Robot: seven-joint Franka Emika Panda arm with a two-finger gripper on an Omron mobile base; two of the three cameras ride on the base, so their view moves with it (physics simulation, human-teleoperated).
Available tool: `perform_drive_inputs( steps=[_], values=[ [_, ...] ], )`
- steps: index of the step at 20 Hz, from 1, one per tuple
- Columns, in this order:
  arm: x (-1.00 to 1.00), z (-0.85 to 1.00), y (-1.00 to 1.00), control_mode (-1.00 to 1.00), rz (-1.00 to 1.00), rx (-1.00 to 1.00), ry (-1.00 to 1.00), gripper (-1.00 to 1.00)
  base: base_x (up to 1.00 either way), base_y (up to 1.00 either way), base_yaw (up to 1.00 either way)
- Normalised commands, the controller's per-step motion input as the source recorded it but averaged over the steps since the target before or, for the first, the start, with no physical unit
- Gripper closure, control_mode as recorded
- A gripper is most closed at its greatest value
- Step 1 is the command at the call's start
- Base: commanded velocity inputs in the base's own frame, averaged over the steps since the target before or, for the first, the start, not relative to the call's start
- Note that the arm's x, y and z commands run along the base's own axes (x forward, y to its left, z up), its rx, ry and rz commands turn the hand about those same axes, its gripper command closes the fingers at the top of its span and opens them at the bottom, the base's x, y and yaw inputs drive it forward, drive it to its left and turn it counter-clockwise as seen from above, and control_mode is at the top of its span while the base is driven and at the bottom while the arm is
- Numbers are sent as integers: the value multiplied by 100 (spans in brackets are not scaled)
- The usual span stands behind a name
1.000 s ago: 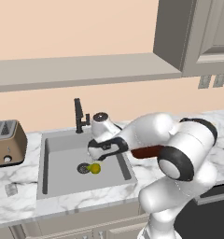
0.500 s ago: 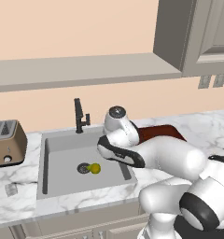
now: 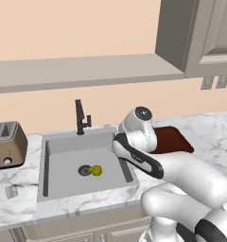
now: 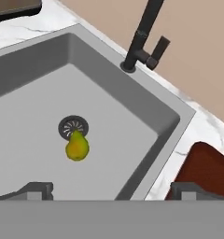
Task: Pick up all produce items and place them in the sink. Turn on the sink faucet to wash them. Then turn the sink off and put them in the tray.
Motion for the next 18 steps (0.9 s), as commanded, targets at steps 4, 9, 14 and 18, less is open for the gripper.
perform_drive_inputs(
  steps=[4, 9, 14, 18],
  values=[
    [0, 14, -22, -100, 0, 19, 0, -100, 0, 0, 0],
    [1, 25, -2, -100, 0, 13, -9, -100, 0, 0, 0],
    [17, 15, 5, -100, 0, 10, -13, -100, 0, 0, 0],
    [24, 3, 5, -100, 1, 2, -16, -100, 0, 0, 0]
  ],
)
